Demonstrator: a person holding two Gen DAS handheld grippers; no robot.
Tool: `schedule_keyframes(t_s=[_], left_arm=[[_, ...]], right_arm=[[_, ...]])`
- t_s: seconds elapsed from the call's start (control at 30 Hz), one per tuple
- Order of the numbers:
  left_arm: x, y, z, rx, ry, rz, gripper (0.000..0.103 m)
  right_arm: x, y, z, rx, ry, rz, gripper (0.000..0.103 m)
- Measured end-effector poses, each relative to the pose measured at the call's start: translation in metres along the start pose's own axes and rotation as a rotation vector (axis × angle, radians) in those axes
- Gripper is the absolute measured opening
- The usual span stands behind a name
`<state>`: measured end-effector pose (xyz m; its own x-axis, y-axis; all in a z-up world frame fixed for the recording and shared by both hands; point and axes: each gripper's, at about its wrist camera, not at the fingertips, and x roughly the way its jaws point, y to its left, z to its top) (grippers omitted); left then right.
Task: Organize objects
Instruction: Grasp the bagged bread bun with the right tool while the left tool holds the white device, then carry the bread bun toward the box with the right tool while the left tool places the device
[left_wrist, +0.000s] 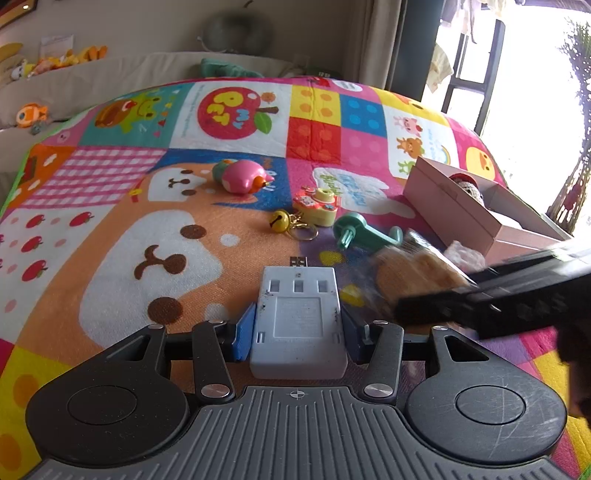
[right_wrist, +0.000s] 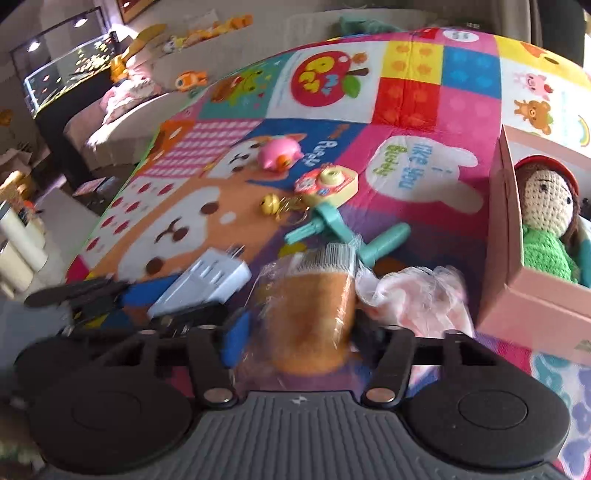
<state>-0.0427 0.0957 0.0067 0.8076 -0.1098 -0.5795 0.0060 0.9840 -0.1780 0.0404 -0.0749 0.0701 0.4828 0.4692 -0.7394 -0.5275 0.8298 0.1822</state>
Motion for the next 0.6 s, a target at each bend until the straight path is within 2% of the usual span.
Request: schedule_keyframes(t_s=[0.1,0.27,0.37,0.47,0.6], left_arm=[[0.0,0.001,0.0,-0.005,0.0,-0.004,0.053],[0.0,0.001,0.0,-0.003,0.001,-0.003,0.053],[0.0,-0.001,0.0,0.01,0.006,0.006,0.053],[0.001,-0.006,0.0,0.035,0.012,0.024,0.053],[-0.004,-0.022,-0.004,0.101,0.038,0.04,0.053]], right_arm=[[-0.02,-0.004,-0.014,0.007,0.013,-0.005,0.048],[-0.055,-0.017,-0.045,0.053,0.047,-0.028,0.047],[-0.078,-0.034,-0.066,0.125,0.037,-0.082,0.047],[-0.098,-0.053,-0.084,0.196,0.014,-0.15,0.047],[-0.11,-0.048,-0.1,0.172,0.008,-0.146,0.051]])
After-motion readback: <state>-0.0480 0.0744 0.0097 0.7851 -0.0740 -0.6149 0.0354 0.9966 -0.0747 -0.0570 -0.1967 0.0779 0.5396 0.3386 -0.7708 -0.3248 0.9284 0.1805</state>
